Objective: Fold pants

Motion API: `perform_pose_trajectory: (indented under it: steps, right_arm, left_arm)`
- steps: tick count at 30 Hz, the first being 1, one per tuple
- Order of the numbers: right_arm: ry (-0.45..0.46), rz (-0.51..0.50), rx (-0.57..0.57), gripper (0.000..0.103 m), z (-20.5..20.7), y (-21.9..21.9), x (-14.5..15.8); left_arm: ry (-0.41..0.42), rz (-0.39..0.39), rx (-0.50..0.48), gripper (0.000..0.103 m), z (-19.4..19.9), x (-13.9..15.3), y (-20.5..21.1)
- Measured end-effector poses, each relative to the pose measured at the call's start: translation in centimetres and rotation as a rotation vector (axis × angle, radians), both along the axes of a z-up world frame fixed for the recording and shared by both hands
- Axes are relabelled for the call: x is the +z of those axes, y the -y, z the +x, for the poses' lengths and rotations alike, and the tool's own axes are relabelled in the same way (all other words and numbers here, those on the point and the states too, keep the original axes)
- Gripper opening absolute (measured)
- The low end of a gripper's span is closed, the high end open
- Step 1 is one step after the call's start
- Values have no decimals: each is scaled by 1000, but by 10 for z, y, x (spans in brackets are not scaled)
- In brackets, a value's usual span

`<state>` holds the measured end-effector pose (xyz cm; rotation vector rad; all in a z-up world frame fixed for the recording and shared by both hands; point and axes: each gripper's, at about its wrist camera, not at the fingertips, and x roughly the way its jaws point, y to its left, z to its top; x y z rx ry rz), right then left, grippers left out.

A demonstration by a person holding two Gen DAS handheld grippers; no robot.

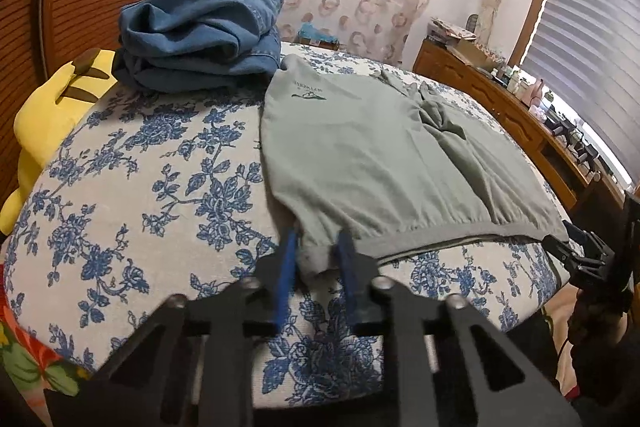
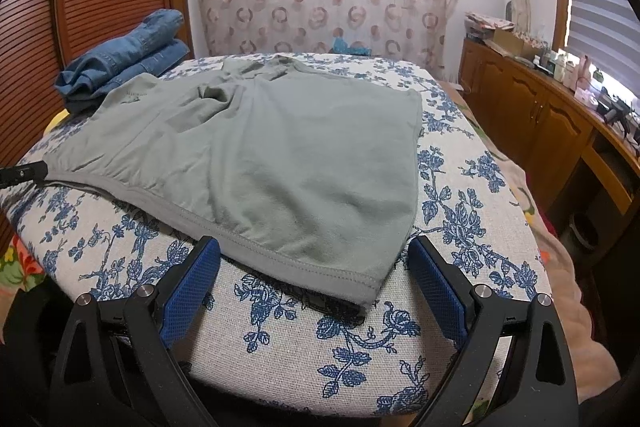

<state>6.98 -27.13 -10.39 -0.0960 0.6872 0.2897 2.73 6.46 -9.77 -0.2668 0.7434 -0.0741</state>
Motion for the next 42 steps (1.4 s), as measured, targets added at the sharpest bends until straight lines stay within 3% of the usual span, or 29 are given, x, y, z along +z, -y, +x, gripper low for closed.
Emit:
perform_pose_trajectory:
  steps: [2,10,19,31,38,42]
  right_arm:
    - [-1,1,-1,96,0,0,-1]
    - [2,-6,-6,91,-1,0,0]
    - [31,27,-30,84,2,17,16]
    - [70,63,-17,82,2,30,30]
    - [75,72,-32,82,1,39,33]
    - [73,78,-38,82,0,43,33]
  left_arm:
    - [26,6,-11,8,-1,8,4]
    - [97,26,-99,5,8,42,31]
    - [115,28,-215,4,35,61,74]
    - [138,34,-377,3,73,98,142]
    - [128,50,-464,3,85,110,181]
    - [89,101,-460,14,86,107,188]
